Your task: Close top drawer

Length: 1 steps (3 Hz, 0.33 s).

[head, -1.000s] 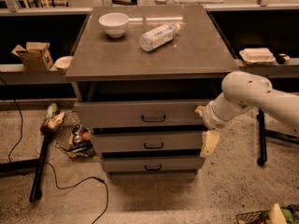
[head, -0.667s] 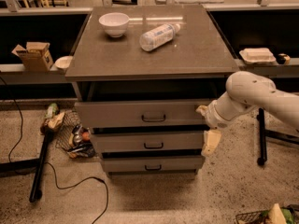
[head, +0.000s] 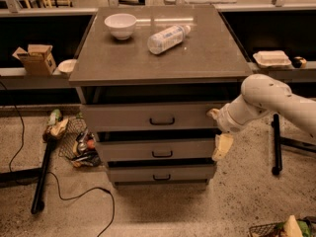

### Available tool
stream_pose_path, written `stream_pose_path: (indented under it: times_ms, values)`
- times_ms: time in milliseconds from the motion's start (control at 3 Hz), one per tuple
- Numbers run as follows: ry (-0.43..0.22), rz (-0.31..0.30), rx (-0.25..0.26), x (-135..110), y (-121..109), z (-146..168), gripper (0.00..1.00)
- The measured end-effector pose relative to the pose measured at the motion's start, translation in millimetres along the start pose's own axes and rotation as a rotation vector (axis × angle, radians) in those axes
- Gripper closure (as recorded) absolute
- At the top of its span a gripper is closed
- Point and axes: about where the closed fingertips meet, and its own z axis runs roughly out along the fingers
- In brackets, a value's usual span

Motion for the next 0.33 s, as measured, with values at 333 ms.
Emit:
stream_pose_path:
  times_ms: [333]
  values:
    - [-0.011, -0.008, 0.006, 0.9, -9.0, 5.8, 0.00]
